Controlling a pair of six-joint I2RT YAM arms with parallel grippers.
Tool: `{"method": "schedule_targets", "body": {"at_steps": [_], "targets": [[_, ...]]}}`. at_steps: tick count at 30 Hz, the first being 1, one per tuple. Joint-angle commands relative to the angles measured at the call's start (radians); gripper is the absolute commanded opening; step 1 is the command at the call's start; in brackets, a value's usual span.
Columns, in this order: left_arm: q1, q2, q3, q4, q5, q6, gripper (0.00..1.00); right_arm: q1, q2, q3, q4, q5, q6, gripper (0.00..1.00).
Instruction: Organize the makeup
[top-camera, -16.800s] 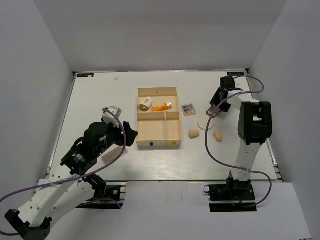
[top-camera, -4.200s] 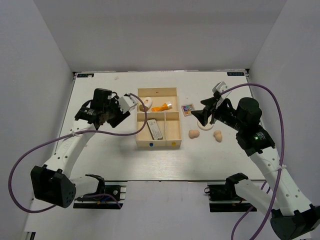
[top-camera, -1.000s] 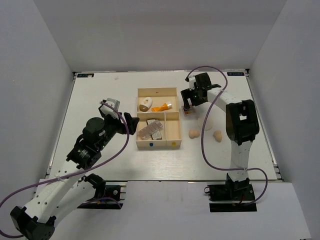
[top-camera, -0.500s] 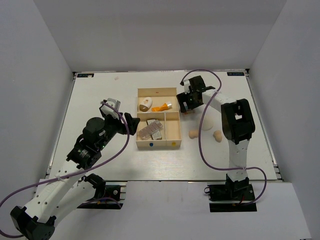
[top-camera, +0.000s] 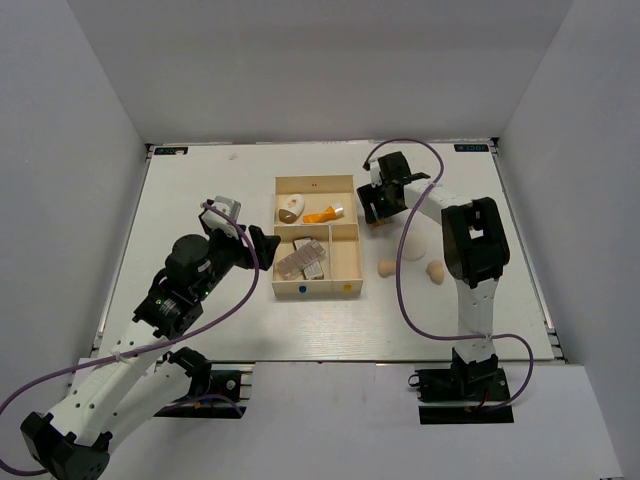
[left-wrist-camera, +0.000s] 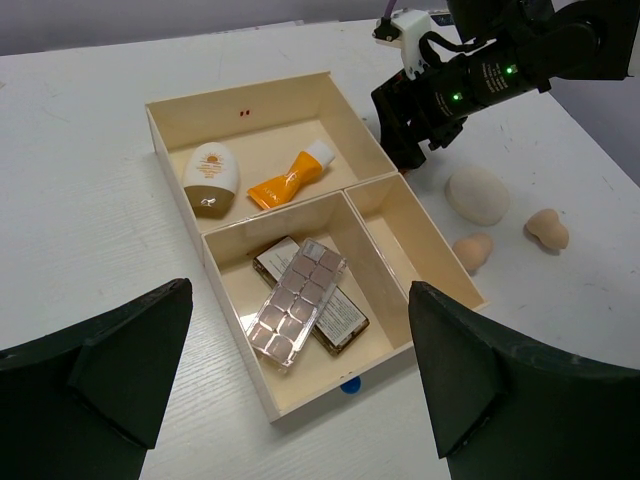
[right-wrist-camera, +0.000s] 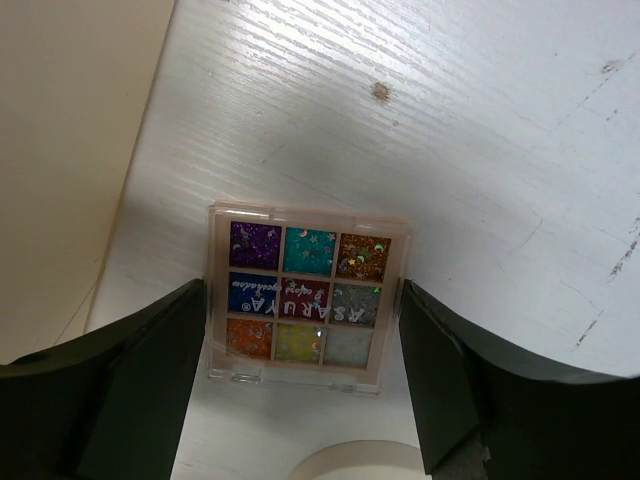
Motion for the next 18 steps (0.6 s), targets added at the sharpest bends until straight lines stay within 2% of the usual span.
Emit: {"method": "schedule_targets", "body": {"at_steps": [1, 2, 3, 6, 11, 17, 18], "targets": [[-0.001, -0.003, -0.014, 0.015, 0.001, -0.009, 0.98, -0.010, 0.000, -0.008, -0.021, 0.033, -0.026, 0.36], [-0.001, -0.003, -0.013, 0.015, 0.001, -0.009, 0.98, -0.011, -0.012, -0.013, -0.018, 0.028, -0.029, 0.32], [-0.001, -0.004, -0.013, 0.015, -0.001, -0.008, 0.98, -0.011, -0.048, -0.016, -0.018, 0.025, -0.037, 0.23], [-0.001, -0.007, -0.013, 0.015, 0.001, -0.008, 0.98, -0.011, -0.160, -0.049, 0.004, 0.002, -0.063, 0.15], [-0.001, -0.010, -0.011, 0.016, 0.006, -0.006, 0.98, 0.015, -0.346, -0.102, 0.030, -0.113, -0.094, 0.11], [-0.001, -0.018, -0.010, 0.023, 0.016, 0.003, 0.98, 0.088, -0.444, -0.132, 0.039, -0.236, -0.146, 0.10], [-0.001, -0.019, -0.010, 0.021, 0.016, 0.003, 0.98, 0.131, -0.448, -0.137, 0.037, -0.259, -0.156, 0.10]]}}
